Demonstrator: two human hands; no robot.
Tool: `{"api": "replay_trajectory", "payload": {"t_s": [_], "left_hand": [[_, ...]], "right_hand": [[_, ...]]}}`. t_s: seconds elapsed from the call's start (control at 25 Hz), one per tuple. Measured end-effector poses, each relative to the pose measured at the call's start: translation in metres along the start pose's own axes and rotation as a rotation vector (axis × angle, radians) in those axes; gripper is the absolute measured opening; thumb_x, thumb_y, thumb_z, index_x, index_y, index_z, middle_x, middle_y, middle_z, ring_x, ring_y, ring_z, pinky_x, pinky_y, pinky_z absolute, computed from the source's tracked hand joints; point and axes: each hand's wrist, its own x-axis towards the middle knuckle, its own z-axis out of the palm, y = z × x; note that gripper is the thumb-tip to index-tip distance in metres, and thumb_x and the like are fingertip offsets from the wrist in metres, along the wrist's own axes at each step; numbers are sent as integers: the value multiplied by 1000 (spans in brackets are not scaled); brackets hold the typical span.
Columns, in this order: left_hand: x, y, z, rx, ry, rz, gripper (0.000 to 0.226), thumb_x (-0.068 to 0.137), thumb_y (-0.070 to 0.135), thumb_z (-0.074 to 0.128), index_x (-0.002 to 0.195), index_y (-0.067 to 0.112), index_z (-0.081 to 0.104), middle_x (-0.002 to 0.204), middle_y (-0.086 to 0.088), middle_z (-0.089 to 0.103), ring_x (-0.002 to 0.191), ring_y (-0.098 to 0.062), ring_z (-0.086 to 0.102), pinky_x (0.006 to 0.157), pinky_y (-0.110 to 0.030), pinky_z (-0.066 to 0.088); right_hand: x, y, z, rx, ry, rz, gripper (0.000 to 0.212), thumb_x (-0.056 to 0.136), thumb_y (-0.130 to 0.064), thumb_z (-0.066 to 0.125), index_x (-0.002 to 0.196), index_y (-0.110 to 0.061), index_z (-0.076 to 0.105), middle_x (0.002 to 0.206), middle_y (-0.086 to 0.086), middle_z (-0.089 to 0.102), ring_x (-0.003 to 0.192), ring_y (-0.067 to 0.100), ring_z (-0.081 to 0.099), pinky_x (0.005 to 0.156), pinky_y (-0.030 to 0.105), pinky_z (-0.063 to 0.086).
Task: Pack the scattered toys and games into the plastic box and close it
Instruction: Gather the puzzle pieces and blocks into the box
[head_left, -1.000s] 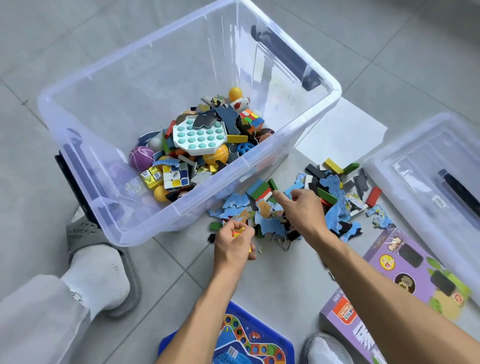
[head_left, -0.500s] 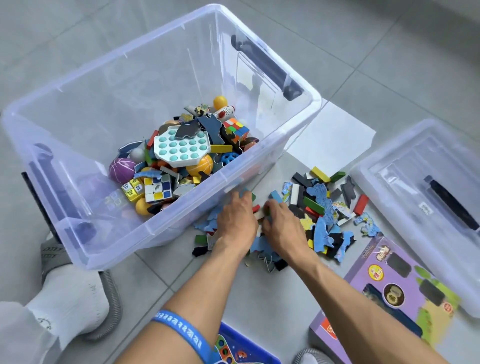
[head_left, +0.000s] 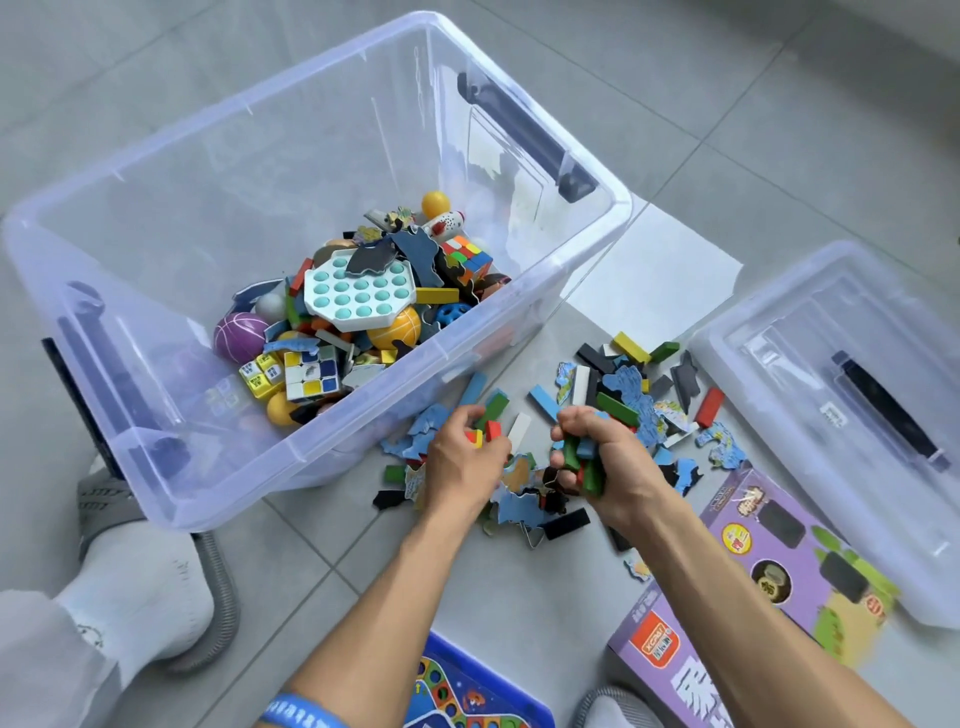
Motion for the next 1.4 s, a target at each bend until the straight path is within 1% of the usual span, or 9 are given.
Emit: {"api": "replay_trajectory", "payload": {"t_s": [0.12,0.28,0.4,0.56,0.76,0.92,1.04,1.16,1.4], "left_hand": [[-15,5,-10,-770,-283,-309,29,83,5,46,101,7,68,64,-5,52,41,-13,47,34,-17,28],[-25,11,-21,-943,-427,-321,11,88,11,55,78,15,58,75,-11,65,50,-17,60,35,-16,33],[-8,10,-7,-390,-163,-154,21,83,18,72,75,17,53,70,-4,61,43,-13,57,40,-21,43],[8,14,13,560,74,293,23,85,30,69,101,18,59,98,1,61,87,-23,64,70,-32,46],[-1,25,30,713,1,357,21,85,19,64,104,10,61,103,-7,66,91,-27,63,66,-30,39],[-15,25,6,-456,-179,-176,18,77,18,64,92,9,68,65,-3,60,46,-13,51,41,-20,36],[-50,16,-20,-959,-408,-328,22,85,12,48,95,2,64,62,-6,52,46,-13,48,32,-16,26],[-71,6,-25,-1102,-466,-366,21,87,14,48,94,6,66,75,-11,64,53,-16,59,33,-14,34],[-80,-8,-22,-1068,-412,-417,16,91,13,50,94,13,65,75,-5,63,50,-13,57,34,-14,34]], "right_hand": [[24,-11,4,-759,186,-312,14,95,-14,54,106,-15,61,94,5,59,65,24,64,51,32,49],[50,-1,12,-1831,199,-638,32,93,-17,51,125,-17,49,118,9,51,83,38,64,62,43,51],[56,12,10,-1678,206,-597,23,90,-15,49,113,-12,51,105,12,58,81,37,63,62,41,49],[25,3,4,-261,91,-108,25,91,-12,51,112,-10,63,81,10,53,52,20,54,40,23,36],[-22,3,-6,267,-64,113,22,87,-9,55,108,-9,63,82,11,65,58,20,60,38,21,43],[-23,15,-18,-290,76,-18,8,86,-9,69,87,-15,64,78,6,60,51,16,57,38,23,40],[-30,47,-42,-658,410,-66,17,81,-13,73,75,-17,58,62,4,55,46,17,45,41,25,38],[-36,76,-50,-855,480,-276,13,82,-12,69,85,-20,59,82,2,60,62,20,56,55,39,51],[-35,103,-81,-1619,49,-698,31,84,-4,55,108,-23,51,111,-5,45,80,30,59,62,45,50]]}}
